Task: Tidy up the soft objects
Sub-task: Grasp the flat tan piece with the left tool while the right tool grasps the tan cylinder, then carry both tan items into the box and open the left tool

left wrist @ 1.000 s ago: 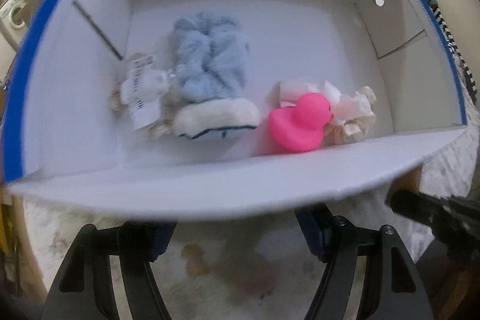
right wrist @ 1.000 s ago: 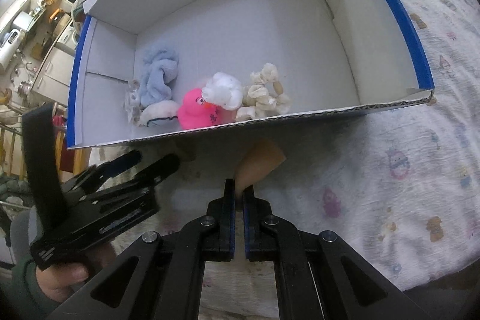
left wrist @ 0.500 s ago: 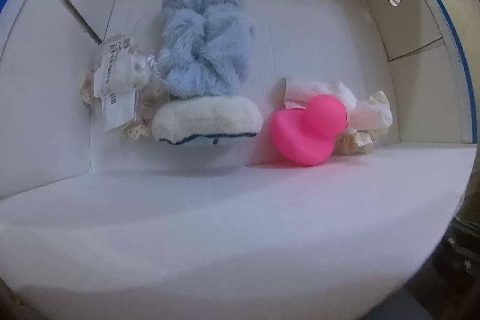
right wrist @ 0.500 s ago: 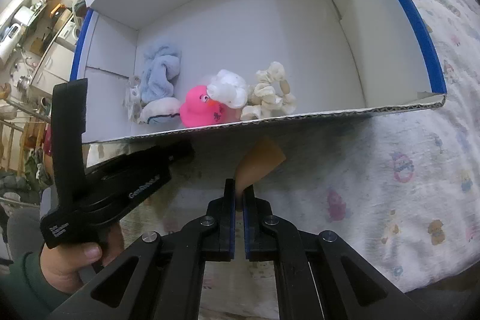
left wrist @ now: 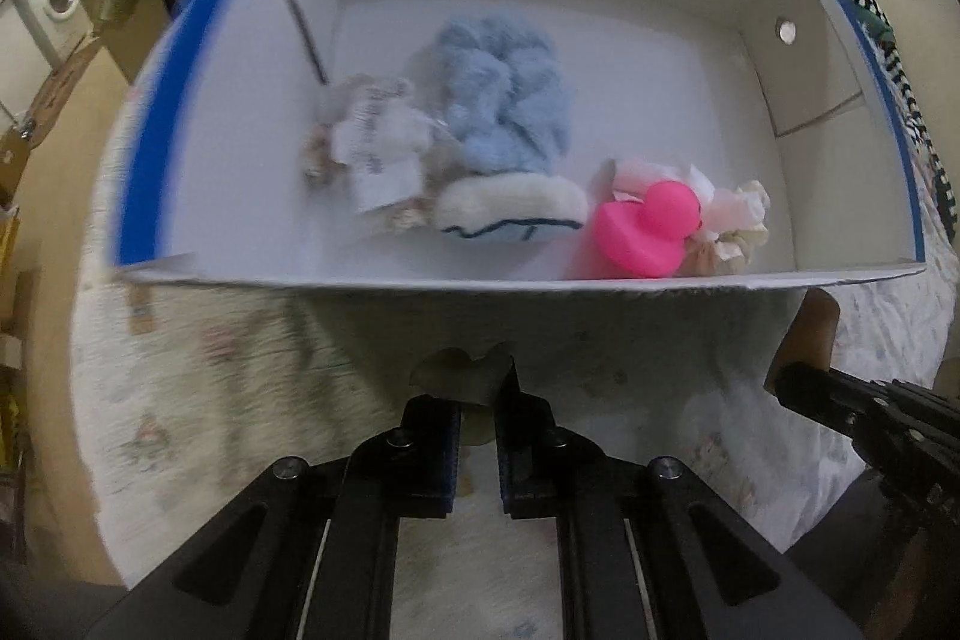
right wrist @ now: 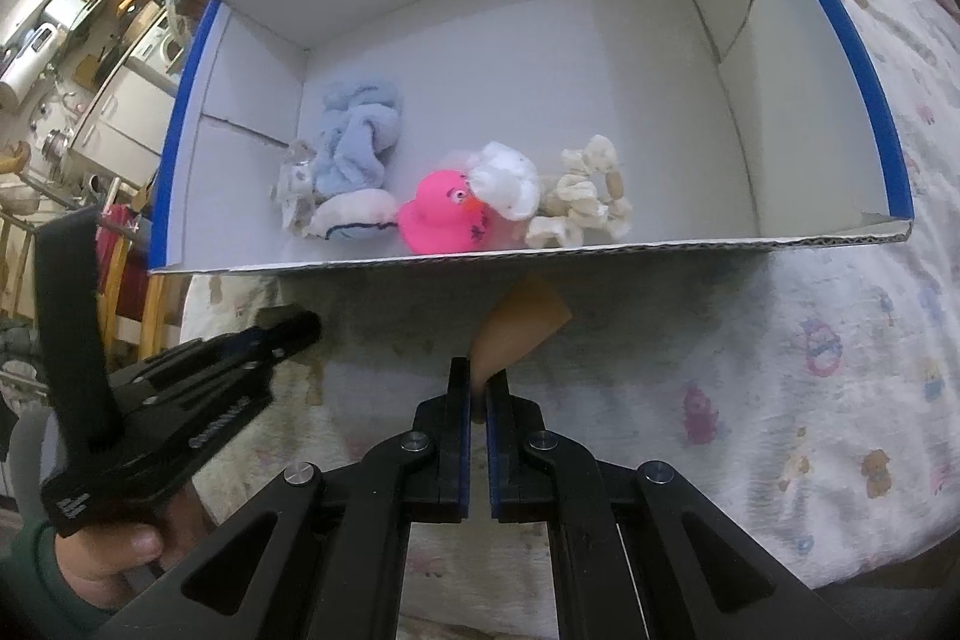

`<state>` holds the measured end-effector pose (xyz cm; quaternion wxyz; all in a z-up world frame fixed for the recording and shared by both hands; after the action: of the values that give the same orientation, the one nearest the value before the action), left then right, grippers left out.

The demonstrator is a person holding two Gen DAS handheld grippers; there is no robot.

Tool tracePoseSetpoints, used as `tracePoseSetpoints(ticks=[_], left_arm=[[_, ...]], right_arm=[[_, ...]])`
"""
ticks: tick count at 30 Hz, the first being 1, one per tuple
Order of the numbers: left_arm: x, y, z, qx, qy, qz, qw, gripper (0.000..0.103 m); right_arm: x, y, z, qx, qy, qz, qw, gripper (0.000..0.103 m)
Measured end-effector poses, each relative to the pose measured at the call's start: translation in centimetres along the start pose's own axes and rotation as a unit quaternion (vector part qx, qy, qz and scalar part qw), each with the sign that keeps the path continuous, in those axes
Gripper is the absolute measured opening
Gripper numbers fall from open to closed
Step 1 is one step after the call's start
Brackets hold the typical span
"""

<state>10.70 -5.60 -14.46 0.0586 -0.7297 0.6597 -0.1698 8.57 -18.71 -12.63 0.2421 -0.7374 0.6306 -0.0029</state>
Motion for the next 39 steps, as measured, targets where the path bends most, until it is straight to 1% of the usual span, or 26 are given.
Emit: tracePoseSetpoints(ticks=[1,2,4,8,11,13,16,19,21,24,27,31,35,39], left_arm=[[-0.4,0.1,-0.5,0.005,-0.002,-0.003,1.0000,0.009],[-2.0,0.0,-1.3,0.010,-0.004,-0.005,0.9999,0.009],[-3.1,0.0,-2.7,0.022,-0.009,-0.005,0.9997,0.009],[-4.2,0.0,-5.8,0.043,0.004,-0.005,0.9991,0.009],[-4.3,0.4,-8.3,0.064,0.005,-0.003,0.9979,0.009],[-4.0,0.3,-9.0,0.074,0.003,0.001,0.9973,0.009],[-3.5,1.0,-10.0,0.079,0.000,0.005,0.9969,0.009],[-2.3,1.2,-10.1,0.081,-0.003,0.002,0.9967,0.009],[-1.8,0.6,-10.1,0.088,-0.006,0.003,0.9961,0.009],[-1.5,0.1,-11.5,0.110,-0.020,0.013,0.9936,0.009],[-1.2,-0.7,-12.9,0.132,-0.021,0.020,0.9909,0.009],[-1.1,-2.5,-13.8,0.144,-0.019,0.017,0.9893,0.009],[-0.6,-4.9,-14.3,0.155,-0.018,0.018,0.9876,0.010],[0.1,-7.2,-14.5,0.160,-0.011,0.018,0.9868,0.010]], right_arm=[[-0.1,0.0,-0.1,0.001,0.000,-0.002,1.000,0.006],[-0.2,0.0,-0.2,0.002,0.000,-0.004,1.000,0.006],[-0.4,0.1,-0.5,0.005,-0.001,-0.006,1.000,0.006],[-1.0,-0.1,-1.3,0.015,0.003,-0.023,1.000,0.006],[-1.3,-0.2,-2.2,0.027,0.000,-0.030,0.999,0.006],[-1.6,-0.4,-2.9,0.035,0.000,-0.034,0.999,0.006],[-1.8,-0.6,-3.6,0.047,-0.002,-0.039,0.998,0.006],[-2.0,-0.8,-4.6,0.061,-0.007,-0.040,0.997,0.006],[-2.2,-1.1,-5.6,0.075,-0.003,-0.047,0.996,0.006],[-2.7,-1.7,-6.7,0.096,0.006,-0.064,0.993,0.006],[-2.7,-2.4,-7.5,0.110,0.005,-0.066,0.992,0.006],[-2.6,-3.8,-8.3,0.122,0.004,-0.067,0.990,0.006],[-2.5,-6.0,-9.2,0.137,0.000,-0.064,0.988,0.006],[-1.9,-8.2,-9.9,0.148,0.008,-0.065,0.987,0.006]])
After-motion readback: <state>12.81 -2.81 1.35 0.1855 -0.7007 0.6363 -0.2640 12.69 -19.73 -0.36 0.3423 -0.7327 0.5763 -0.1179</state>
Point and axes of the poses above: each gripper's, at about its wrist camera, not at the fingertips, and z roughly the way its jaws point, x to its right, y to its underside, the point moved 4 cm from there along z, roughly the way its jaws point, and after that the axes turned 11 degrees about -z, right-handed, at the moved point
